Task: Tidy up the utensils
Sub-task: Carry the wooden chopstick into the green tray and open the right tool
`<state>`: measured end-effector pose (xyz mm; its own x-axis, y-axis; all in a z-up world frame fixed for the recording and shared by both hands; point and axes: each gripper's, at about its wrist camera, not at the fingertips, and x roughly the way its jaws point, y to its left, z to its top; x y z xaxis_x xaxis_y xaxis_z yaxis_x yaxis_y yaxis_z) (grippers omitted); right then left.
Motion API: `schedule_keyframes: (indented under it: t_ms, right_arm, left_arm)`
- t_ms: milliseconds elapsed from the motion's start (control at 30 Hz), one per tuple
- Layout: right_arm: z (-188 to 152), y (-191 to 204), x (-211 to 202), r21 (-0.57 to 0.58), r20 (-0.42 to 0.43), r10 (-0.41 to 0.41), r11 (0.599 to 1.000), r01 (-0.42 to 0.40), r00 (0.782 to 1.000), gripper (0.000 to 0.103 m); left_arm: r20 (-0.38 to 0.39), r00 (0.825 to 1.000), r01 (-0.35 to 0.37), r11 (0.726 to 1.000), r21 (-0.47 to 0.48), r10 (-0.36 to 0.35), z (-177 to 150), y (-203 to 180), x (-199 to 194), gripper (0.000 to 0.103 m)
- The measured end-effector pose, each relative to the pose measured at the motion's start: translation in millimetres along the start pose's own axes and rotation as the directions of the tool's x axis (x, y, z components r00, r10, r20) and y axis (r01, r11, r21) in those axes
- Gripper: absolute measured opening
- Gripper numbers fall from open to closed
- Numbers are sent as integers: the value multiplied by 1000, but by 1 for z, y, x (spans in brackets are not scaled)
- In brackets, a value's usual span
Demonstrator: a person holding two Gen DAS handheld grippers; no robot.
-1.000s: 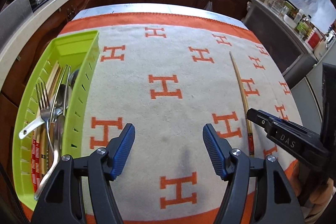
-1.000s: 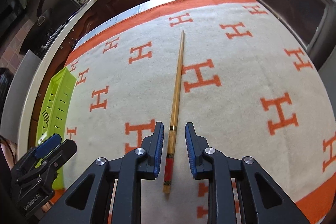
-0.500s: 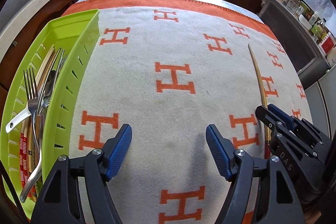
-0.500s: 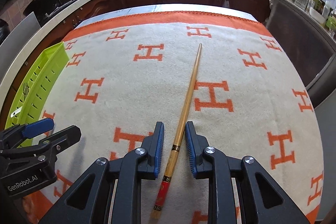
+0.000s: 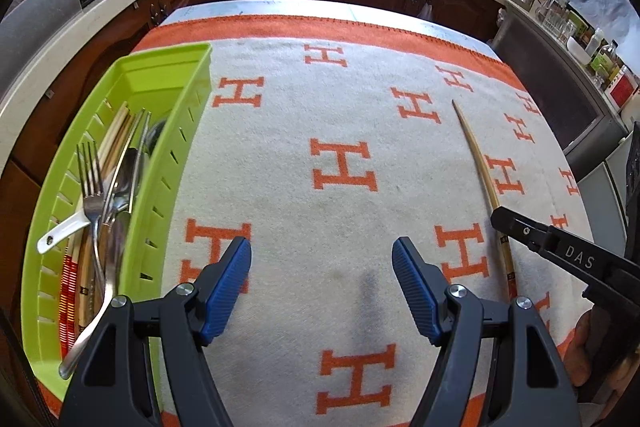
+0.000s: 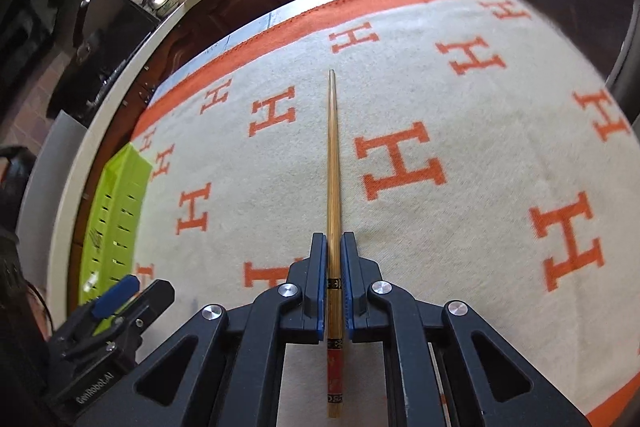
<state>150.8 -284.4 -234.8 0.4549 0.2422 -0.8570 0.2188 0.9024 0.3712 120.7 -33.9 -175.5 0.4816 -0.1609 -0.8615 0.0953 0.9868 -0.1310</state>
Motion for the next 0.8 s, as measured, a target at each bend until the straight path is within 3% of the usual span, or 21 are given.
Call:
schedule_keyframes:
  t_ms: [233, 500, 667, 800]
  right_arm:
    - [-6, 21, -27, 19, 21, 95, 995, -96, 995, 6]
    - [-19, 74, -53, -57, 15, 158, 986, -157, 987, 6]
    - [-31, 119, -62, -144, -8, 183, 973, -182, 983, 6]
    - [-41, 159, -64, -217, -41, 198, 955, -202, 979, 6]
  left_arm:
    - [48, 999, 7, 1000, -13, -6, -2, 12, -26, 71]
    - [126, 992, -5, 999, -49, 11, -2, 43, -68, 72]
    - [161, 986, -28, 996, -85, 42, -5, 75, -94, 73]
    - [208, 972, -92, 990, -104, 112, -10, 103, -116, 79]
